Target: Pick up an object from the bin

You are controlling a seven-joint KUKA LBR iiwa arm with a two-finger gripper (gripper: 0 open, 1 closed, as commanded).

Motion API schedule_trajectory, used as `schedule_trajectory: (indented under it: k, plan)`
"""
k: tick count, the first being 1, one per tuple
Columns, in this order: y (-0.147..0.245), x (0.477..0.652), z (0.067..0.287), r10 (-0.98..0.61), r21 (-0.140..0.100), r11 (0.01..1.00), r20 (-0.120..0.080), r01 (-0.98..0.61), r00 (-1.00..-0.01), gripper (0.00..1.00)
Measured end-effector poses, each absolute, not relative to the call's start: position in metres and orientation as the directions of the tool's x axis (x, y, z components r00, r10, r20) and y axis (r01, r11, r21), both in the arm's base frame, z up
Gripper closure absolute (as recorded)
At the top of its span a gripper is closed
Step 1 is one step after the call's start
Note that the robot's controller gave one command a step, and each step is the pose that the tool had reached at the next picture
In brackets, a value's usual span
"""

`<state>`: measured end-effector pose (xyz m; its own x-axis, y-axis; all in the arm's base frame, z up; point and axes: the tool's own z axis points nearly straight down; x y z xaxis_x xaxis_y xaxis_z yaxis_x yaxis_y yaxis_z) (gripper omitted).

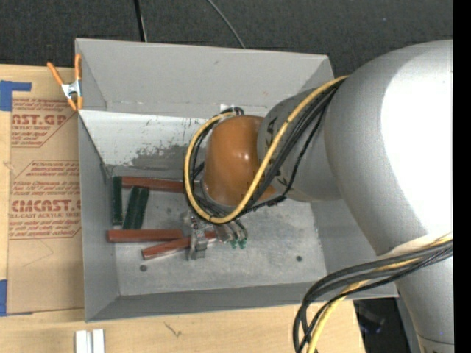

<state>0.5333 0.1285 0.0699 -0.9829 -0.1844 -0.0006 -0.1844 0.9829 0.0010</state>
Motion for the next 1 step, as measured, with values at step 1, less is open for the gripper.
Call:
schedule_trajectory:
  k: [1]
  plan:
    - [0.1332, 0.5074, 0.2268, -0.225, 0.0, 0.974, -0.005, -0.225, -0.974, 1.0]
